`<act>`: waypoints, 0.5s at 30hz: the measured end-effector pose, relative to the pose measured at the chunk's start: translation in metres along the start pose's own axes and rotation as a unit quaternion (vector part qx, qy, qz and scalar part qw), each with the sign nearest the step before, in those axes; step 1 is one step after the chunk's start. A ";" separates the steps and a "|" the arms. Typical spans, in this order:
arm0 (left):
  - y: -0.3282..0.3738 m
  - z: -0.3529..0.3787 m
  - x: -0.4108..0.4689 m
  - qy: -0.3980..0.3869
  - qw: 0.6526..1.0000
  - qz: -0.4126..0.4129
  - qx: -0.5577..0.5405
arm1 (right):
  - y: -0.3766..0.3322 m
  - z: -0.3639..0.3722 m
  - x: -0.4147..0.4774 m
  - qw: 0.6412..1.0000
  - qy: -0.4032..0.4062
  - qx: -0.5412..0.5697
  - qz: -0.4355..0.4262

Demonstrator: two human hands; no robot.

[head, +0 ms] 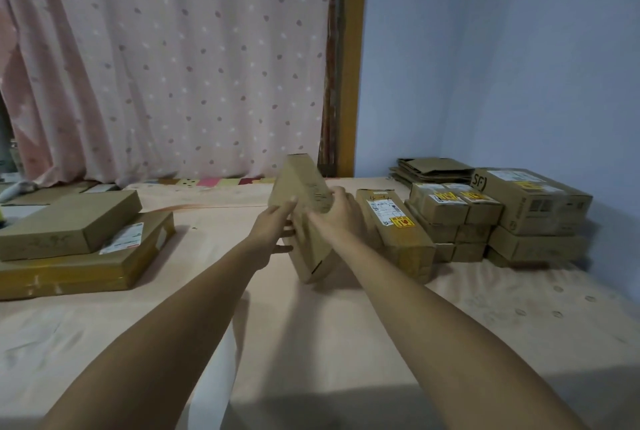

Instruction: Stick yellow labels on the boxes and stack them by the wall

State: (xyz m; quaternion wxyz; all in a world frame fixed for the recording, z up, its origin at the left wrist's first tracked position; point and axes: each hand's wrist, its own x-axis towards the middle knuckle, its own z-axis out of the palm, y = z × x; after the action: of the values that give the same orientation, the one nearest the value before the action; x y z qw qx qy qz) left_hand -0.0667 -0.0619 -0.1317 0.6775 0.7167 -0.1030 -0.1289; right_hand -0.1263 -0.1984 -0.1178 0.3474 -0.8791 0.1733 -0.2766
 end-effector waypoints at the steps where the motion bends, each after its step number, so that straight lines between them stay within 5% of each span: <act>1: 0.006 0.003 0.000 -0.019 1.000 -0.007 -0.014 | -0.006 0.002 -0.001 0.999 -0.023 0.008 -0.021; 7: -0.003 -0.010 0.006 0.003 0.999 -0.042 -0.024 | -0.014 -0.001 0.002 0.963 -0.163 0.214 0.019; 10: -0.010 -0.013 -0.002 0.031 0.998 -0.052 0.023 | 0.008 0.005 0.006 0.975 -0.115 0.176 0.066; 15: -0.016 -0.019 -0.002 0.063 0.994 -0.043 -0.075 | 0.036 0.000 0.001 0.987 -0.074 0.000 0.141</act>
State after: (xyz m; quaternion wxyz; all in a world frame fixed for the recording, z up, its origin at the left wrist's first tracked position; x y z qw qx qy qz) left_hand -0.0626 -0.0420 -0.1462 0.7285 0.6742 -0.0194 -0.1201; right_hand -0.1292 -0.2245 -0.1432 0.3945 -0.8640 0.2696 -0.1589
